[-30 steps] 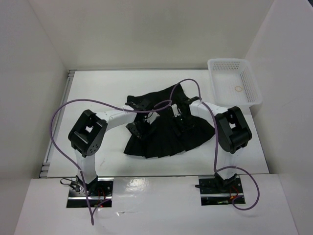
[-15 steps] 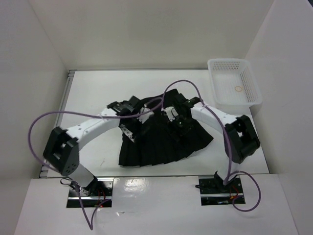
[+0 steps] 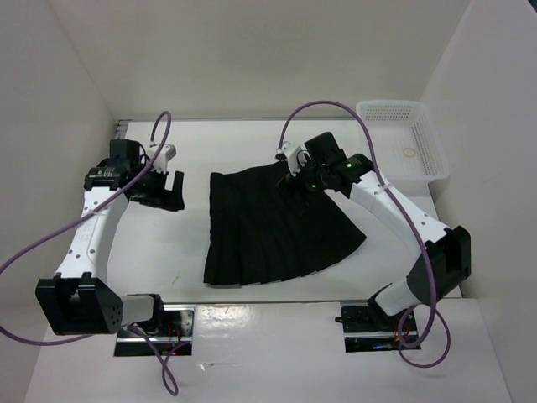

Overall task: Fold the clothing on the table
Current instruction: Flatten the skirt out

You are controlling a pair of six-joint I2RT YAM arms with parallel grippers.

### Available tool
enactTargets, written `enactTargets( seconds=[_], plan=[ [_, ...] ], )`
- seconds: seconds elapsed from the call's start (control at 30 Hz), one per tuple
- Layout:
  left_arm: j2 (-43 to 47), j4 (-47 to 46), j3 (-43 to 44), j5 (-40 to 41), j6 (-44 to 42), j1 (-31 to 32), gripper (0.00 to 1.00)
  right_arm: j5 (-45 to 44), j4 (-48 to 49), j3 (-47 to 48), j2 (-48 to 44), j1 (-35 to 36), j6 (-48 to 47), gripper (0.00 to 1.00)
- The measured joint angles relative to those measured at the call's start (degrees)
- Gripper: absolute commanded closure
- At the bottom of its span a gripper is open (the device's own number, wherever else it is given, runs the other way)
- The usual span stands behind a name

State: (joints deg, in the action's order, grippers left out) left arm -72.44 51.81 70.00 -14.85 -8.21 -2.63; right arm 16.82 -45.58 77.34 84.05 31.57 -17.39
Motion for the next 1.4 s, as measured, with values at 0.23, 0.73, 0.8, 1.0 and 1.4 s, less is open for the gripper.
enactTargets(
  seconds=[0.23,0.73,0.8,1.0,1.4],
  plan=[
    [-8.76,-6.51,-0.07,-11.43,-3.69,-0.66,0.03,3.76,1.99,1.66,8.7,-6.71,0.09,0.03],
    [-42.14,-16.5,10.21,-28.13,-5.49,-2.82,0.35,9.25,-2.6,4.35,10.21,-17.94,-2.23,0.04],
    [-44.3,-17.33,12.46,-29.14,-5.22,-2.82,0.44,9.03,-2.93,4.61,10.27,-17.94,-2.45,0.04],
    [-50.16,-18.69,17.25,-30.21,-4.76,-2.82,0.48,8.55,-3.74,5.6,10.27,-17.94,-2.86,0.04],
    [-53.07,-21.18,20.17,-29.51,-0.79,-2.73,0.48,8.41,-4.76,7.52,11.34,-17.94,-3.08,0.04]
  ],
)
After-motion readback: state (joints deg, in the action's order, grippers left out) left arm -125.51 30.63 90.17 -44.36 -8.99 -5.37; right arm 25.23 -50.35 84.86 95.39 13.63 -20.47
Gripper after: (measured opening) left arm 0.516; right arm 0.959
